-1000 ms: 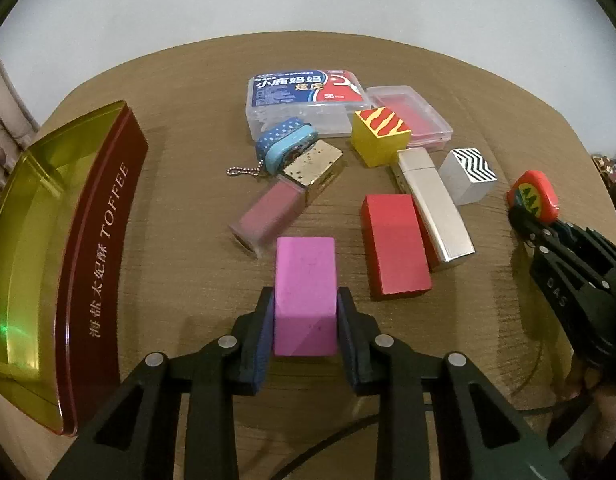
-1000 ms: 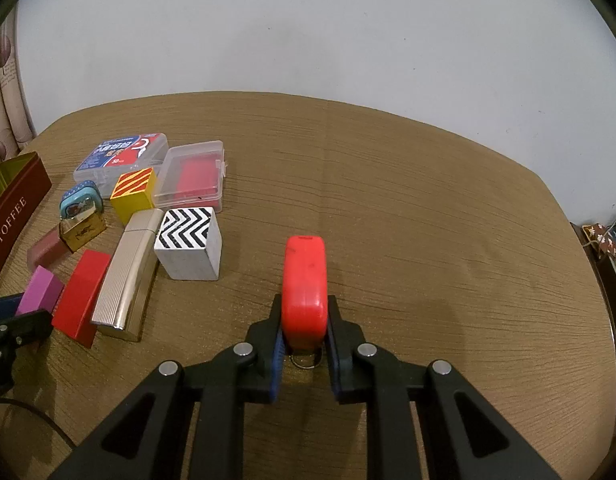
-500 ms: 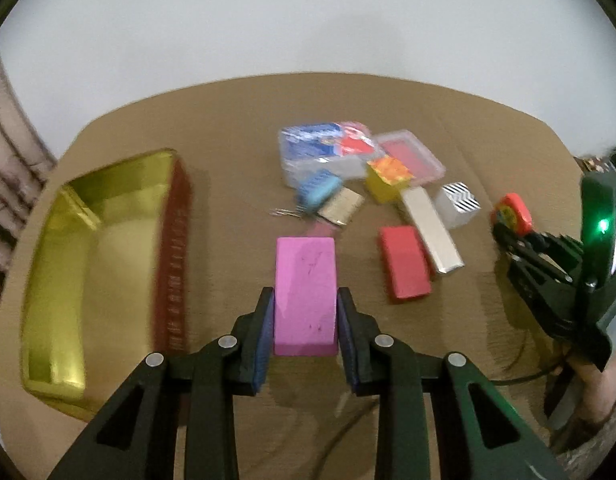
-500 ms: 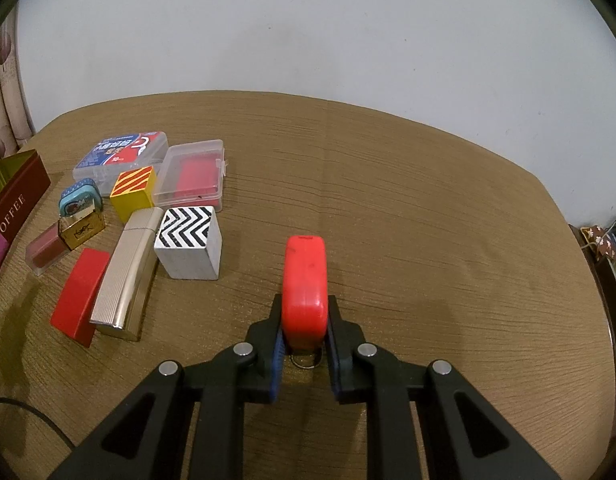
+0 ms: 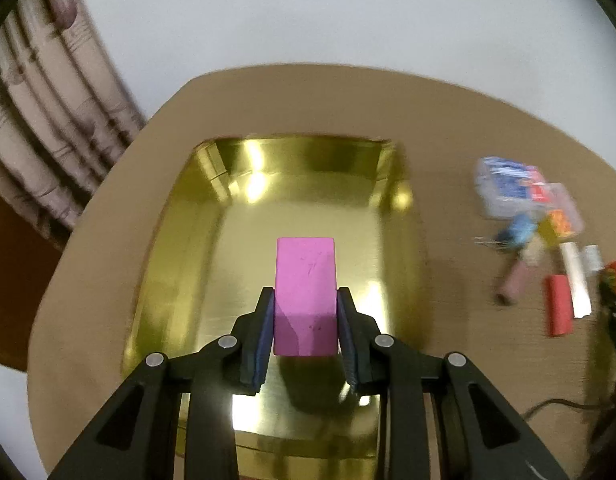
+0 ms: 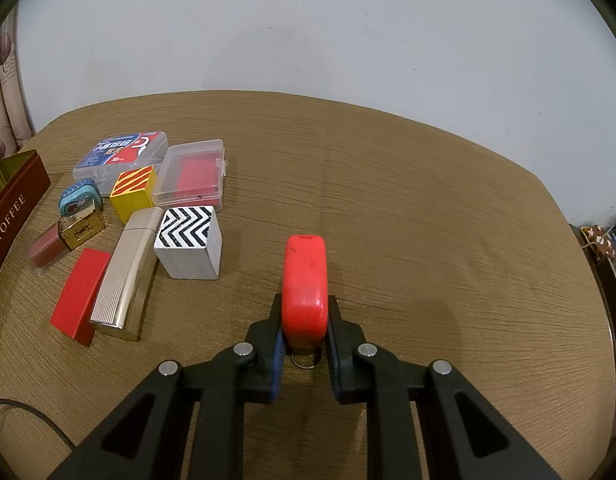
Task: Organize rigid objects
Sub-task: 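Carry the pink block into the gold tin and open the left tool, then lower the red tape measure into the tin and open the right tool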
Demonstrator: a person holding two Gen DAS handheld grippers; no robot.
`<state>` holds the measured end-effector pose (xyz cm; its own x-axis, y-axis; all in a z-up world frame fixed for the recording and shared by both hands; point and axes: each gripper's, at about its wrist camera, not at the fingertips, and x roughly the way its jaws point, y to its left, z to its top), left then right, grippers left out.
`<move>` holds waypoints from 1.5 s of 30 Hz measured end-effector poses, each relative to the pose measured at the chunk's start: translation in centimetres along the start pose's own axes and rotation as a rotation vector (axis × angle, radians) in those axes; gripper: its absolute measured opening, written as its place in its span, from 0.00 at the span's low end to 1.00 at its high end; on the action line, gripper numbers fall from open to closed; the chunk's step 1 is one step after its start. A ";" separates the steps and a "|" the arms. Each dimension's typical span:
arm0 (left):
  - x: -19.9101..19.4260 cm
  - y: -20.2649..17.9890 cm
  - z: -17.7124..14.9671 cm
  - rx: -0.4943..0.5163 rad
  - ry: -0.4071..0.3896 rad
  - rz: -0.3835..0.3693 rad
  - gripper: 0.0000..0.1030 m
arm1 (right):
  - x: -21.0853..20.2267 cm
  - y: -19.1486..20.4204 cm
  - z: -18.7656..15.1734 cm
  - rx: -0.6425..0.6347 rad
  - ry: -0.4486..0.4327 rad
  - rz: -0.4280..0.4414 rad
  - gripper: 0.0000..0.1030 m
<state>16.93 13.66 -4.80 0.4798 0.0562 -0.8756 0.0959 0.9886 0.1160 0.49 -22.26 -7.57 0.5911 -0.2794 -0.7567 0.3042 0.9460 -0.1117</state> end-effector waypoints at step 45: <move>-3.8 6.1 -2.0 -0.116 -0.141 0.077 0.86 | -6.8 7.8 3.4 -0.050 -0.094 0.184 0.17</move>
<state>13.92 19.76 -1.74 0.5998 0.1206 -0.7910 -0.0437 0.9920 0.1182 1.38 -13.57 -1.16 0.7008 -0.1134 -0.7043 0.1486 0.9888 -0.0114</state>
